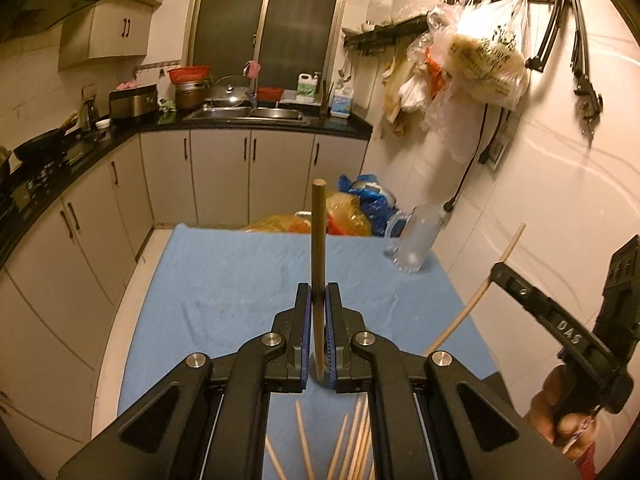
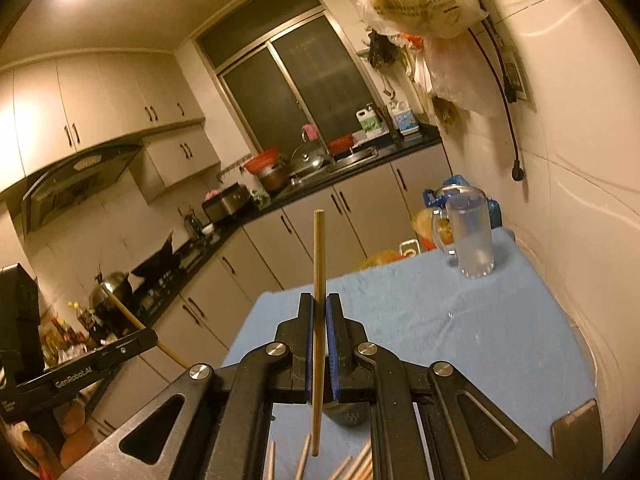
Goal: Organize utensils
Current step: 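Lift the left tool's chopstick into the black cup and open while the right tool does likewise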
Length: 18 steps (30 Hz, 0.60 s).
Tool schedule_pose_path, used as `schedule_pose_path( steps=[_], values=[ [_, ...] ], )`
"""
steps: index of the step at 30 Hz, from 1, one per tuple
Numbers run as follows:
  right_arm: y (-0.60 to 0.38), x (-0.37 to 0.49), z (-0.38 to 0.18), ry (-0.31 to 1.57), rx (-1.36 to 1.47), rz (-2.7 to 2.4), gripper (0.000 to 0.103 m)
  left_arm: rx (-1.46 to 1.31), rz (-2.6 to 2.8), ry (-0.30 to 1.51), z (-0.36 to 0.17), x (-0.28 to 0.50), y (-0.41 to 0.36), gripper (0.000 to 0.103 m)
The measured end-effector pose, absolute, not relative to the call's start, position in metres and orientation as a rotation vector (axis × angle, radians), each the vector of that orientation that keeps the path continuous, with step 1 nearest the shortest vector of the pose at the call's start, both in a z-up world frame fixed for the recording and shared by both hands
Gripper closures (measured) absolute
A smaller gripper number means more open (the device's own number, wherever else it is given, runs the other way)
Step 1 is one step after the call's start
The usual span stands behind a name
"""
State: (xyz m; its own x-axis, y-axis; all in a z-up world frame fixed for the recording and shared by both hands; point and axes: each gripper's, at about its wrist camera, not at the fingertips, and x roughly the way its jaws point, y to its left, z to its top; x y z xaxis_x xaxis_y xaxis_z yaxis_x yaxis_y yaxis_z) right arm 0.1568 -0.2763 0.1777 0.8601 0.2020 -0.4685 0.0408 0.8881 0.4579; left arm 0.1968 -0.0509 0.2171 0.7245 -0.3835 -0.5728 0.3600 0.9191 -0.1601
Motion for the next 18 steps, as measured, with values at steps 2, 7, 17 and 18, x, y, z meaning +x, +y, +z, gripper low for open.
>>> schedule_pose_path(
  steps=[2,7,17,18],
  values=[
    [-0.278,0.166,0.182,0.521,0.476,0.072,0.097,-0.048,-0.420,0.640,0.222,0.204,-0.057,0.097],
    [-0.283,0.191,0.183,0.502,0.470,0.037,0.096,-0.085,-0.453,0.676,0.215,0.232,-0.072,0.097],
    [-0.287,0.237,0.127,0.622,0.512,0.026,0.097,-0.099,-0.465,0.836,0.146,0.278,-0.089,0.097],
    [-0.287,0.240,0.120,0.640,0.519,0.029,0.097,-0.098,-0.464,0.850,0.140,0.281,-0.091,0.097]
  ],
)
